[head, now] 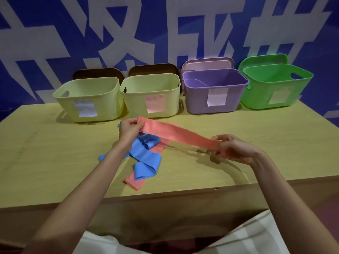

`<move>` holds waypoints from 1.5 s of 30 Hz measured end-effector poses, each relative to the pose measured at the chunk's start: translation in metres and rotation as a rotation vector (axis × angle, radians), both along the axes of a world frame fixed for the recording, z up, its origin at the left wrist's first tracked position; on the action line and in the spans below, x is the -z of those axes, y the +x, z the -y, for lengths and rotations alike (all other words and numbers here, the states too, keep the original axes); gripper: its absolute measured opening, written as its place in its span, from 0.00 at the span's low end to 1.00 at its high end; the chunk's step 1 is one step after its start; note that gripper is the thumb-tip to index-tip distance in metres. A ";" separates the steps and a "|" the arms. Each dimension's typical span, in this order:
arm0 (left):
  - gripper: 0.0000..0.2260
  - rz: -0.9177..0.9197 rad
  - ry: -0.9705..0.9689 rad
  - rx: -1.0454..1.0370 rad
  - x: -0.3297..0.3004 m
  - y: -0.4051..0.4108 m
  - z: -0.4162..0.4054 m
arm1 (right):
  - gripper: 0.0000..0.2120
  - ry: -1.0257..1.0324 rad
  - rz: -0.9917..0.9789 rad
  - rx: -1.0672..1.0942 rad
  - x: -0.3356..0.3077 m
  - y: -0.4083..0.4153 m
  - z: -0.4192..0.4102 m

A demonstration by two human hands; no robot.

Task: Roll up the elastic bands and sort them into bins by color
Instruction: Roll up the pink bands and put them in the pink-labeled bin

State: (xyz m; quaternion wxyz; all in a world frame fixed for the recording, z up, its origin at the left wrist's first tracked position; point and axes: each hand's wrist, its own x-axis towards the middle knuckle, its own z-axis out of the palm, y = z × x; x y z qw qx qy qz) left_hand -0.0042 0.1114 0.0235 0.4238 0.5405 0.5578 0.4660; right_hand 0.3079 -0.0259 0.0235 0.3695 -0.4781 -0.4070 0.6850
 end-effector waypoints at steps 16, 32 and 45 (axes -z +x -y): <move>0.09 -0.063 -0.187 0.198 -0.013 -0.008 0.055 | 0.11 0.018 0.464 0.510 0.004 0.029 -0.043; 0.08 -0.231 -0.212 0.646 0.023 0.050 0.134 | 0.10 0.467 1.133 0.563 0.005 -0.026 -0.136; 0.06 -0.344 -0.154 0.637 0.030 0.060 0.135 | 0.18 0.425 1.294 0.584 0.036 -0.029 -0.131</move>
